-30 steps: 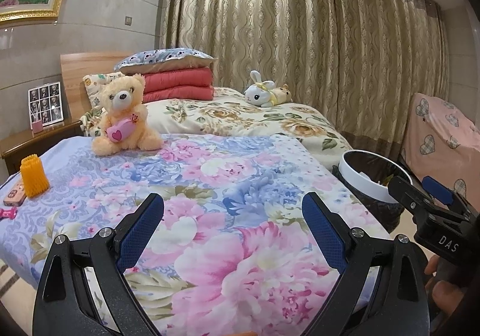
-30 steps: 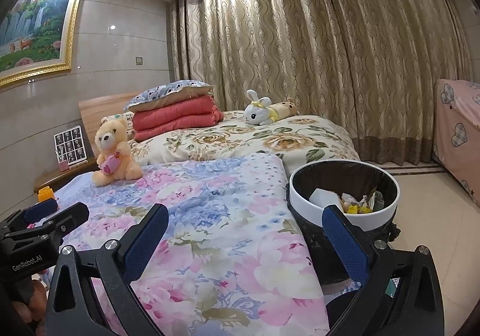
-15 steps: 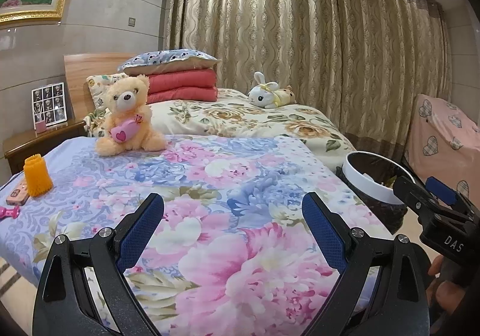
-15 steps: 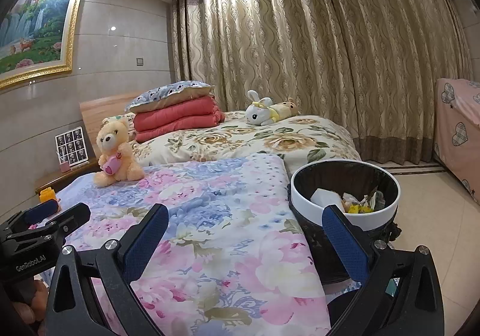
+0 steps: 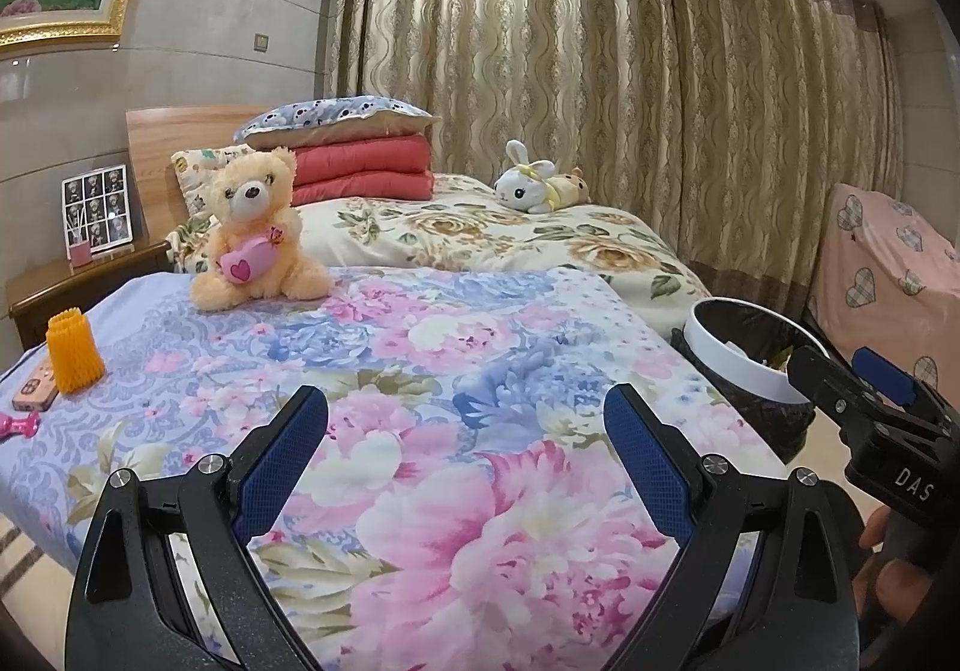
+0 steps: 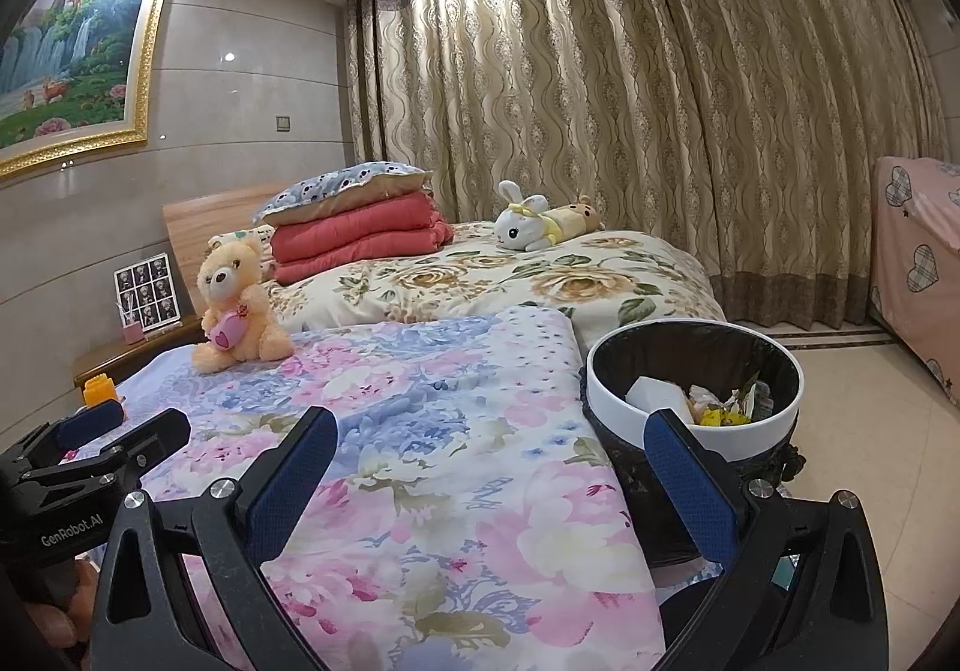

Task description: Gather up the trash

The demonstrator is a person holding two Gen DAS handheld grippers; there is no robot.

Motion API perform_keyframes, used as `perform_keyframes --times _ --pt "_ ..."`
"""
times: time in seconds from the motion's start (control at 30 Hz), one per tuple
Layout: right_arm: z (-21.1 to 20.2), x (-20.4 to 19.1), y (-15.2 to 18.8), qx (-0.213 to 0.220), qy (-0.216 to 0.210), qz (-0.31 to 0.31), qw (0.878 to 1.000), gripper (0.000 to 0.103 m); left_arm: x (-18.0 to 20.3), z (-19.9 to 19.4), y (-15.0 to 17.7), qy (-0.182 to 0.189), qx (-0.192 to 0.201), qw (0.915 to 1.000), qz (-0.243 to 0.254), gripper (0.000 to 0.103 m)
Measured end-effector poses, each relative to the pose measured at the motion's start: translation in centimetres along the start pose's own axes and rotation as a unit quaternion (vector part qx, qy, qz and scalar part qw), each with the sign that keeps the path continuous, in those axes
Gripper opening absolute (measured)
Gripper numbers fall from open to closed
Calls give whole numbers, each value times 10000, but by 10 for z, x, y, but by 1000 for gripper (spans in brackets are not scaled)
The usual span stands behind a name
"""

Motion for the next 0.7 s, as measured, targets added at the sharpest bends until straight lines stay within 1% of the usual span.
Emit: perform_keyframes --times 0.7 --pt "0 0 0 -6 -5 10 10000 103 3 1 2 37 -33 10000 25 96"
Point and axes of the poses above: each gripper's, at about its wrist camera, not at the fingertips, and z roughly the way its jaws point, x to its right, y to its underside, the point moved 5 cm from there along z, roughly the way its jaws point, and after that the axes turned 12 degrees about y, right-handed, at the moved point
